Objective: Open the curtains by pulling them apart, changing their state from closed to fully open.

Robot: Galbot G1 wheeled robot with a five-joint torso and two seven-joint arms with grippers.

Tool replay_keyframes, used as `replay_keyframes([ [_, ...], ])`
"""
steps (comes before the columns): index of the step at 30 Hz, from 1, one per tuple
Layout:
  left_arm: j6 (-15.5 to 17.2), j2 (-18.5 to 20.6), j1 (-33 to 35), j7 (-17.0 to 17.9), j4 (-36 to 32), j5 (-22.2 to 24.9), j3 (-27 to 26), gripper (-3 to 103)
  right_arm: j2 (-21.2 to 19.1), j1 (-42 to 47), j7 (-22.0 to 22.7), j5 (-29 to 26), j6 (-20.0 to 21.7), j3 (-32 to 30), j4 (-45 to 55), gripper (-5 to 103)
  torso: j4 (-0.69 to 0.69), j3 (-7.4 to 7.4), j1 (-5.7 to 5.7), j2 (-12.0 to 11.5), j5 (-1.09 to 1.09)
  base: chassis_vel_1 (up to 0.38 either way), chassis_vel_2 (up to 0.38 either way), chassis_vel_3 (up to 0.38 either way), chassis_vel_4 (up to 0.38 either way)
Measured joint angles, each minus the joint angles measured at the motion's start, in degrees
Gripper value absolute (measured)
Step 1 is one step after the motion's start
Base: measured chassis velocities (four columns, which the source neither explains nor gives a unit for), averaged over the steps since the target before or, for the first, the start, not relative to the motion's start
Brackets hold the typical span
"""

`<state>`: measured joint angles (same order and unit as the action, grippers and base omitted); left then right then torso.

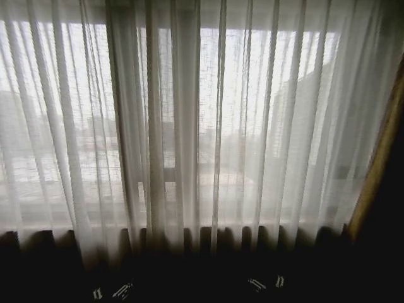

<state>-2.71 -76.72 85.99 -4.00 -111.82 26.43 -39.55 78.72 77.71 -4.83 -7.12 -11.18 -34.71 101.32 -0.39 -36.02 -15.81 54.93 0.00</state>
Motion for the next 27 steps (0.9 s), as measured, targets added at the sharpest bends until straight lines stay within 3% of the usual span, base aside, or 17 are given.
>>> replay_keyframes([
  [27, 0.0, 0.4, -0.2, 0.0, 0.5, -0.9, 0.1, 100, 0.0, -0.2, -2.9, 0.0, -0.9, -0.4, -1.6, 100, 0.00, 0.00, 0.00, 0.0, 0.00, 0.000, 0.000, 0.000, 0.000],
])
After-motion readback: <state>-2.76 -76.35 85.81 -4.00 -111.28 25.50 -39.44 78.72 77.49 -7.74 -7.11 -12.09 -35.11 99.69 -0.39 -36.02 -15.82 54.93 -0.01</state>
